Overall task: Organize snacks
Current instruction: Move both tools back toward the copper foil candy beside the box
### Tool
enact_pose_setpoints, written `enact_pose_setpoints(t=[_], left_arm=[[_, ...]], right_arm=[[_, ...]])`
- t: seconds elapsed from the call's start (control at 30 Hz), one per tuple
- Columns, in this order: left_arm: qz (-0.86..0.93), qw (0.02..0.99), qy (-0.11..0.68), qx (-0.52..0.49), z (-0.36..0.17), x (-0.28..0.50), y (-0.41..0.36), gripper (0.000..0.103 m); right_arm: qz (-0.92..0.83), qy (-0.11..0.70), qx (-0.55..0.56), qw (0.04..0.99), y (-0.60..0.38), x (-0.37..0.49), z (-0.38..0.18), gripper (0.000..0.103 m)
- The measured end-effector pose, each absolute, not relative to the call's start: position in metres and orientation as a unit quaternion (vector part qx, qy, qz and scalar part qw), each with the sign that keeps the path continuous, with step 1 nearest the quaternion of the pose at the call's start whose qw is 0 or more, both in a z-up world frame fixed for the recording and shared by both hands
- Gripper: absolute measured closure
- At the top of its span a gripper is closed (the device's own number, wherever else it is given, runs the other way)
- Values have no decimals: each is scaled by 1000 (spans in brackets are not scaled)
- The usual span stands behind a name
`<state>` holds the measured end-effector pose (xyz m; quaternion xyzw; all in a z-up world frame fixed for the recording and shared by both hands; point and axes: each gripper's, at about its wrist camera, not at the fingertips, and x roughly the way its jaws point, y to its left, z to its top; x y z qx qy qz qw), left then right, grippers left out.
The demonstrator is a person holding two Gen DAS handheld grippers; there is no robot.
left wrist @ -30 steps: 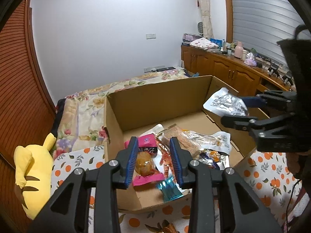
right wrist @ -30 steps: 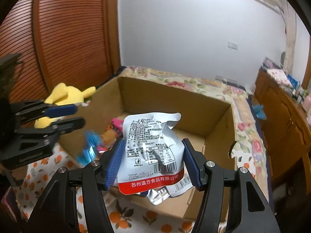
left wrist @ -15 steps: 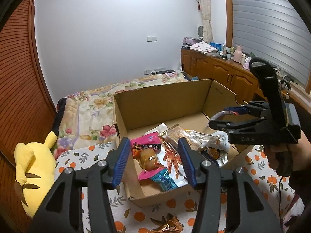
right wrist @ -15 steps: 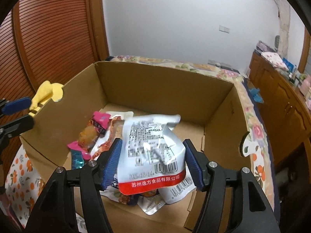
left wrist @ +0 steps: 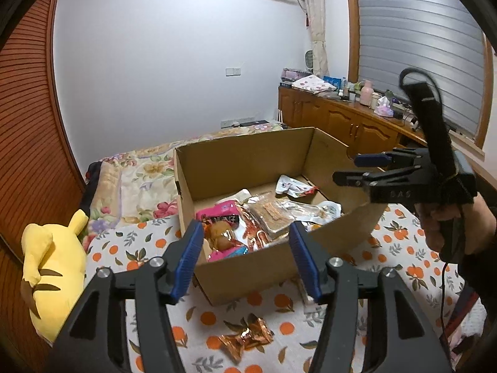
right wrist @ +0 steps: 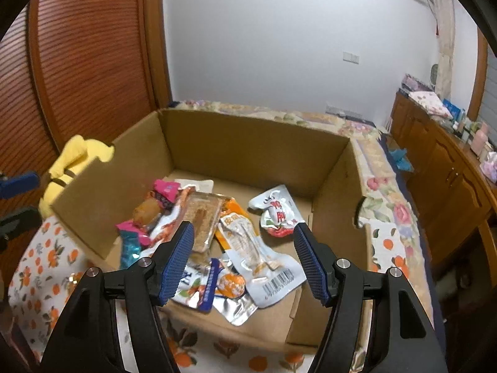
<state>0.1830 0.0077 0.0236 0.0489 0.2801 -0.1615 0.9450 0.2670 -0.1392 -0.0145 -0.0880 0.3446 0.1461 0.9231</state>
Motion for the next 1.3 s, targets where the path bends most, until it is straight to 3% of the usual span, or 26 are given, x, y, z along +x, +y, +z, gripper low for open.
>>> enact_pose_setpoints(t=[0.07, 0.73, 0.97, 1.13, 1.3], left_arm=[[-160, 946, 276, 54, 23, 178, 6, 33], [-163, 927, 332, 64, -51, 151, 11, 33], [-163, 923, 345, 55, -70, 160, 20, 39], [-169, 917, 357, 54, -83, 165, 23, 51], [-174, 915, 361, 54, -88, 168, 21, 54]], right_arm=[[155, 337, -84, 925, -141, 256, -8, 35], [232, 321, -94, 913, -116, 172, -19, 35], [244, 344, -92, 902, -107, 167, -45, 35], [246, 355, -90, 898, -102, 167, -58, 35], [247, 368, -89, 892, -98, 169, -71, 35]])
